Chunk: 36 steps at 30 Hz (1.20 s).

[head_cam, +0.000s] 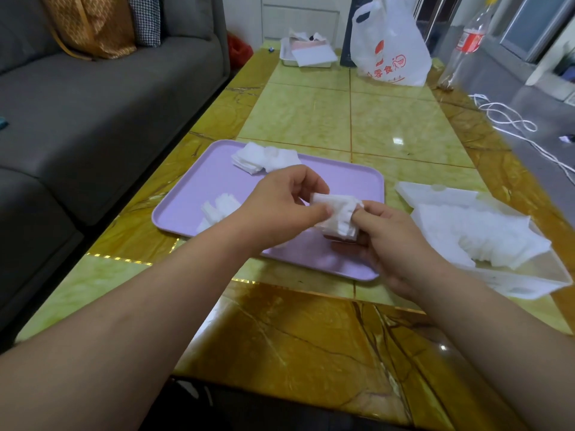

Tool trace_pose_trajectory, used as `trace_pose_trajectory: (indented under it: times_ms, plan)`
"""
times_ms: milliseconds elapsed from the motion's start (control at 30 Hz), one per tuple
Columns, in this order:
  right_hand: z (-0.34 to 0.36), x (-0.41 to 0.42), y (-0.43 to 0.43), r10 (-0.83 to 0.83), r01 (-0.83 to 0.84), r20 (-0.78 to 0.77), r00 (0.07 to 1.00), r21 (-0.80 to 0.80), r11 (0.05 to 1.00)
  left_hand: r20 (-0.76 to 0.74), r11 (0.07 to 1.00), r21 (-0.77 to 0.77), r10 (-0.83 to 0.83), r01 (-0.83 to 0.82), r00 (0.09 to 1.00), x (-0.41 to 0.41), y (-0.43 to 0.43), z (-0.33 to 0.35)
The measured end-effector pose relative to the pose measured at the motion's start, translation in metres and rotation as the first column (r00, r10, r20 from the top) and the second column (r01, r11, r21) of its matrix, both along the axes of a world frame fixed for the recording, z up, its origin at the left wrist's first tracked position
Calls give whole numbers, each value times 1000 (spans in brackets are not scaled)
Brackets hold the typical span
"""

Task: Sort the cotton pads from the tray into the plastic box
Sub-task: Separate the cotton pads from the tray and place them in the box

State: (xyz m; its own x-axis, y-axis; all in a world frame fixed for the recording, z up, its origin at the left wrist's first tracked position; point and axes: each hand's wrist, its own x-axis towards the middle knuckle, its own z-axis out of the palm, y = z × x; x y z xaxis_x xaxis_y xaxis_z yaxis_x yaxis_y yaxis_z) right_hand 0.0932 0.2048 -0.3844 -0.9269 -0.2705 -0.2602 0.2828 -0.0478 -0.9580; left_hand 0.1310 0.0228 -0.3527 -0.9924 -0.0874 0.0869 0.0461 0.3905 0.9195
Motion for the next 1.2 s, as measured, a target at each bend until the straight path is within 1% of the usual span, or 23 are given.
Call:
trace_pose_trajectory:
  times_ms: [67, 100, 200, 333, 400, 467, 533, 567, 633, 667, 733, 833, 967, 1067, 1133, 1200]
  plan:
    - [0, 0, 0, 5, -5, -13, 1000, 8, 1000, -4, 997, 76, -11, 11, 1000, 1, 0, 1]
    - [1, 0, 0, 16, -15, -23, 1000, 16, 1000, -2, 996, 89, -23, 23, 1000, 2, 1, 1]
    - [3, 3, 0, 35, -33, -40, 999, 31, 999, 9, 996, 74, -46, 45, 999, 4, 2, 0]
    - [11, 6, 1, 88, -87, -49, 995, 26, 996, -2, 1000, 22, 7, -7, 1000, 2, 2, -4]
    - [13, 8, 2, 131, -125, -96, 987, 66, 990, -8, 999, 23, 37, -36, 999, 1, 2, -6]
    - [12, 11, 3, 133, -114, -171, 976, 115, 987, -4, 998, 20, 59, -59, 998, 0, 2, -7]
    - [11, 11, 3, 109, -81, -195, 975, 148, 986, 47, 997, -30, 77, -76, 996, 0, 1, -9]
    - [11, 11, 3, 108, -77, -190, 976, 162, 984, 101, 997, -37, 65, -61, 993, 0, 0, -9]
    - [13, 10, 3, 125, -93, -177, 976, 180, 979, 211, 1000, 11, -11, 9, 977, 3, 0, -9]
    - [14, 10, 3, 136, -101, -178, 975, 192, 976, 234, 998, 35, -52, 45, 971, 4, 0, -9]
    - [15, 11, 0, 162, -112, -209, 965, 231, 967, 214, 995, 44, -93, 86, 972, 6, 0, -7]
    - [19, 14, -4, 192, -109, -251, 949, 310, 944, 159, 996, -5, -83, 85, 984, 8, 3, -3]
    - [24, 16, -4, 210, -88, -297, 931, 375, 923, 88, 980, -148, -123, 135, 988, 10, 17, -1]
    - [30, 20, 0, 193, -60, -329, 924, 373, 926, 57, 956, -252, -143, 153, 988, 11, 29, -1]
    - [34, 22, 9, 179, -34, -351, 919, 383, 923, 33, 959, -246, -136, 140, 990, 10, 38, 3]
    - [42, 25, 22, 135, 8, -376, 917, 355, 935, 18, 976, -181, -122, 123, 992, 9, 47, 10]
